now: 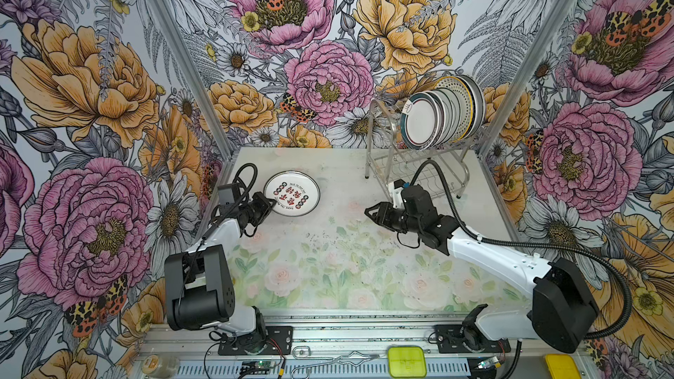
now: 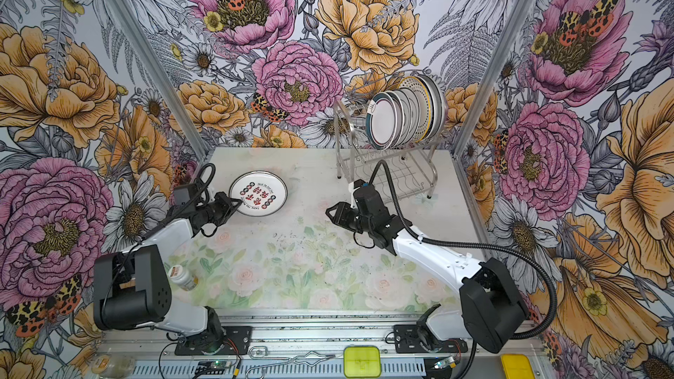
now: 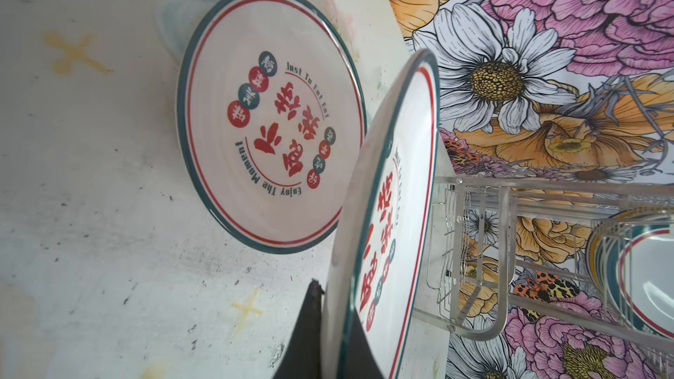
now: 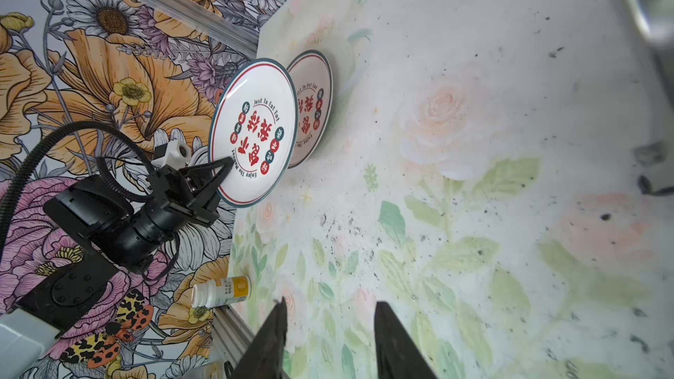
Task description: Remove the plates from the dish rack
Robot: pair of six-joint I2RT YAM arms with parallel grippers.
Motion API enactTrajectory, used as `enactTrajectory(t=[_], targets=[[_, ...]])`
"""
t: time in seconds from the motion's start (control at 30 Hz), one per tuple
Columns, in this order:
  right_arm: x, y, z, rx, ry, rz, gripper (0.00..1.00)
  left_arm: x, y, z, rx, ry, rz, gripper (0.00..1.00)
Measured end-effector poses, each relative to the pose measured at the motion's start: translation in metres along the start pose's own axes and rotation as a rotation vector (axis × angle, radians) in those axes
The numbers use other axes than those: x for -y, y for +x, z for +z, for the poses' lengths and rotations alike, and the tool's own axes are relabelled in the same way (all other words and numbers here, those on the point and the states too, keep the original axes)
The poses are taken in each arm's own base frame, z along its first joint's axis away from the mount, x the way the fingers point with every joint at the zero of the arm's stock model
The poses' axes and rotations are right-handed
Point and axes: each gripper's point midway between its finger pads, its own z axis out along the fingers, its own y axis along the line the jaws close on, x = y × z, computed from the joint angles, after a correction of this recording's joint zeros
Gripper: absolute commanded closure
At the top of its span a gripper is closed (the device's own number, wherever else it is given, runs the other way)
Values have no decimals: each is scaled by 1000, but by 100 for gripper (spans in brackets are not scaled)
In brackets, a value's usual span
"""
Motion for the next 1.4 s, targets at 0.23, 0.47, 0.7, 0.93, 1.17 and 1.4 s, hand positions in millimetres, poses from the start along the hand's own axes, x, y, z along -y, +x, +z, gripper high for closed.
enactTrajectory(t=[0.23,0.47,0.7,0.93,1.17,1.4], targets=[[32,20,-28,15,95,-1,59,-13,-14,19,4,-51,-16,100],[59,27,-42,29,171,18,59,-17,-28,32,14,-73,-19,100],[74,21,-53,57,213,46,59,-31,-29,45,0,-109,-38,100],[75,16,-61,80,211,50,58,-34,-36,53,2,-121,-32,98],[76,14,-64,87,212,53,58,-36,-39,54,6,-140,-34,85],[76,13,-65,93,212,56,58,-38,-35,54,-7,-172,-16,67]])
